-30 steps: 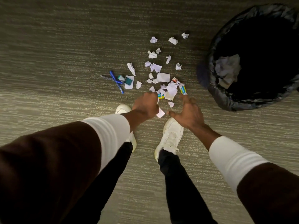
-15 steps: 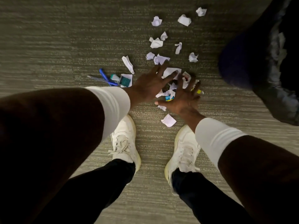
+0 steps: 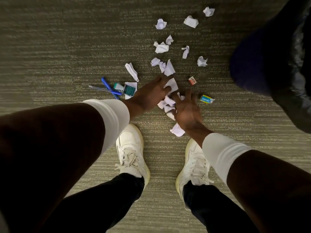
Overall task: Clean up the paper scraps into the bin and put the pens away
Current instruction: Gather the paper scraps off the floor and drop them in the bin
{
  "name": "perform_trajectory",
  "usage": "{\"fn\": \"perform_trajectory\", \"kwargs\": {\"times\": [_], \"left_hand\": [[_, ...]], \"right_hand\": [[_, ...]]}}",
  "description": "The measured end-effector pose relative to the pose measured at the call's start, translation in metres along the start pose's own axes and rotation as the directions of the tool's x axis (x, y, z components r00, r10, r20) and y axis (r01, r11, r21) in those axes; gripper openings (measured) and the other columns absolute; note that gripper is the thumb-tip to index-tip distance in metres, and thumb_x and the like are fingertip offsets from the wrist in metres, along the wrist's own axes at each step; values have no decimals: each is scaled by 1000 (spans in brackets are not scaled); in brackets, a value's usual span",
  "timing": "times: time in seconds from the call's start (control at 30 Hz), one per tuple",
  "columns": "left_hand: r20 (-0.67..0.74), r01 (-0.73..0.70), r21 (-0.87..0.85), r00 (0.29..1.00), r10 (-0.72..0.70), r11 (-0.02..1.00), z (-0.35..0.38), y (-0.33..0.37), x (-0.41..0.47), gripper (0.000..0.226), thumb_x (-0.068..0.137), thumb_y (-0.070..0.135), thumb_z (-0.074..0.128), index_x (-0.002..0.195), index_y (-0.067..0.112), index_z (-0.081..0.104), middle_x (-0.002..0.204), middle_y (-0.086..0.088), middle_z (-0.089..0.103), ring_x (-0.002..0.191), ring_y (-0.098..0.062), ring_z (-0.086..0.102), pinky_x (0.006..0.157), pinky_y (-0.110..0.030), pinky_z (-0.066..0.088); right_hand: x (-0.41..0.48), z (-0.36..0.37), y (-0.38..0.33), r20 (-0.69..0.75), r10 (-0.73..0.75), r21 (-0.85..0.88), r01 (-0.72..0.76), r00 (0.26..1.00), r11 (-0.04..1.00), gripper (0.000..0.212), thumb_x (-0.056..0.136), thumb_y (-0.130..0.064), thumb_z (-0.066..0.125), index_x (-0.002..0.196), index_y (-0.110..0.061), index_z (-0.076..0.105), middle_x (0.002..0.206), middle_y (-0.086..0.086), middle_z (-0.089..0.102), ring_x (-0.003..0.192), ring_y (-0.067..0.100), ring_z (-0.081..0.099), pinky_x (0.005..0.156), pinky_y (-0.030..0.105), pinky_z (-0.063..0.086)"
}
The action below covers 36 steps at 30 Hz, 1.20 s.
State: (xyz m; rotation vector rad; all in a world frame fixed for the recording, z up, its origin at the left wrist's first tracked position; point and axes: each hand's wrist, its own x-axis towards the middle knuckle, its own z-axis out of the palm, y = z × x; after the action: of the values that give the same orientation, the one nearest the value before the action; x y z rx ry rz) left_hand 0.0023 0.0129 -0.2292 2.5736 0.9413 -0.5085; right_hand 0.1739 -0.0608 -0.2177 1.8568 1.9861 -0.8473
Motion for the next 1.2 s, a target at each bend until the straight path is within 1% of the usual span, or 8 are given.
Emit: {"fn": "perform_trajectory", "kwargs": {"times": [0.07,0.17,0.33,0.47,0.7,0.9,1.03,1.2], "left_hand": [[11,16,34,1000,-17,999,2,3,1,34,103,-1,34,131,2,53,164,-32,28,153,-44,30,123,-49,32],[18,54,11,998,-55,998,2,7,2,35,102,0,32,125,3,59,146,-26,49,142,-41,44,119,-47,36],[-27,266,-202,961,-277,943,-13,9,-3,30,101,12,48,124,5,67,146,-18,53,142,-34,43,115,-40,38],[-71,313,-329,933,-354,891,-46,30,-21,30,95,6,58,123,5,68,136,-16,60,128,-34,52,107,-38,40],[-77,457,-545,808,-584,703,-138,77,-58,23,95,8,60,115,6,72,121,-12,68,109,-30,66,95,-42,55],[-114,465,-725,646,-755,508,-248,121,-59,10,89,17,69,95,13,77,90,-6,78,79,-26,70,75,-32,51],[-156,388,-798,605,-781,461,-300,142,-48,9,86,20,71,90,14,76,84,-1,75,76,-19,66,73,-30,49],[-165,305,-840,644,-747,449,-335,168,-15,5,83,18,74,87,18,76,78,4,74,68,-10,57,72,-17,38]], "right_hand": [[-1,3,3,-24,-20,54,21,1000,998,56,97,-22,63,151,-27,47,154,18,37,136,39,42,97,50,55],[2,0,6,-62,-9,152,18,998,988,52,92,-16,65,143,-23,56,146,14,50,131,36,49,100,43,52],[-6,-8,4,-152,159,424,-81,975,902,25,82,-10,69,106,-11,73,106,16,71,99,38,65,82,40,47],[-29,-23,5,-115,238,461,-160,964,873,23,83,-20,72,105,-15,72,99,15,74,93,36,69,77,38,54],[-93,-97,-2,-204,313,545,-158,928,824,18,82,-15,75,99,-16,71,97,10,73,86,33,67,73,33,42],[-153,-198,-4,-345,138,437,28,928,899,20,84,-14,76,102,-15,67,103,7,69,86,29,67,69,28,41],[-178,-255,18,-392,298,547,-40,870,836,16,82,-15,78,95,-15,69,95,6,72,86,28,67,75,32,43],[-183,-301,69,-381,501,683,-129,777,719,13,81,-20,79,91,-14,72,86,8,77,79,28,71,71,27,48]]}}
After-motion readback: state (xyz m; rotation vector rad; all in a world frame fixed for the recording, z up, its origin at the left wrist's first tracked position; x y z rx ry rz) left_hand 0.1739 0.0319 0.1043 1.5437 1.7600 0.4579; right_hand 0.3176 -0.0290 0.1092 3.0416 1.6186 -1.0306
